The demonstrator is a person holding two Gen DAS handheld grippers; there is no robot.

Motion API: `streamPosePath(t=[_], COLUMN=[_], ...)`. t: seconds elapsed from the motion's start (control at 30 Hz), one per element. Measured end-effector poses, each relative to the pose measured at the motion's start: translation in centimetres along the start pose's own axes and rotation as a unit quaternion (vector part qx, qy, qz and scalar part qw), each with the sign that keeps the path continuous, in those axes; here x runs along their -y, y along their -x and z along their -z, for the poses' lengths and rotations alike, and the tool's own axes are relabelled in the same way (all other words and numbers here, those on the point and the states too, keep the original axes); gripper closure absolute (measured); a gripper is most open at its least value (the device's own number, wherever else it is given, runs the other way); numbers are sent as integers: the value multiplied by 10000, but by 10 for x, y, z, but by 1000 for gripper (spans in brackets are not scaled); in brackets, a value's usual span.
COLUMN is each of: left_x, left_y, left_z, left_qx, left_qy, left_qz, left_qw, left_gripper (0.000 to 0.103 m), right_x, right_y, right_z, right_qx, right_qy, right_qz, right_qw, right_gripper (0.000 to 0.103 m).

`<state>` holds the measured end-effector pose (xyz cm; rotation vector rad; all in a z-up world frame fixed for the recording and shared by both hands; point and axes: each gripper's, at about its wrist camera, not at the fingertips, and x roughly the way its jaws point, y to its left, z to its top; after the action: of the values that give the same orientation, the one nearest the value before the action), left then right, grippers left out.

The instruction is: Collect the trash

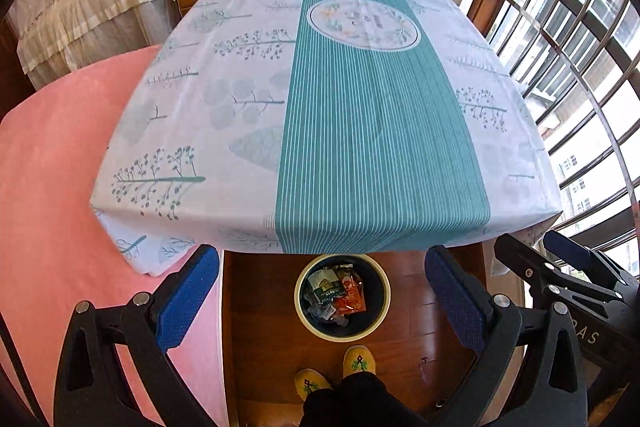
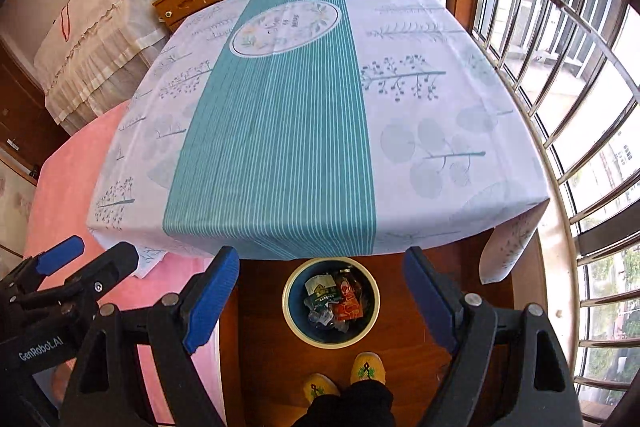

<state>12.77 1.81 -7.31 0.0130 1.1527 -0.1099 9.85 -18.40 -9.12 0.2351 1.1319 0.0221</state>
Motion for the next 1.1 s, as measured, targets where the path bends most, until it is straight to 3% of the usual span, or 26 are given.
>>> streamPosePath(t=[0.4,1.1], left_x=[11,28], left_y=[67,79], left_z=[-26,-27], left_qx=[427,540], left_qy=[138,6], left_qz=[-290,-390], left_qw=[9986,9978], left_gripper=[1,1], right_x=[-14,-13], right_y=[74,98], right_z=[-31,-32], right_qx=[464,767], right_qy=[140,205], right_qz=[-60,4], right_qw=[9988,9968], right_gripper=[18,18])
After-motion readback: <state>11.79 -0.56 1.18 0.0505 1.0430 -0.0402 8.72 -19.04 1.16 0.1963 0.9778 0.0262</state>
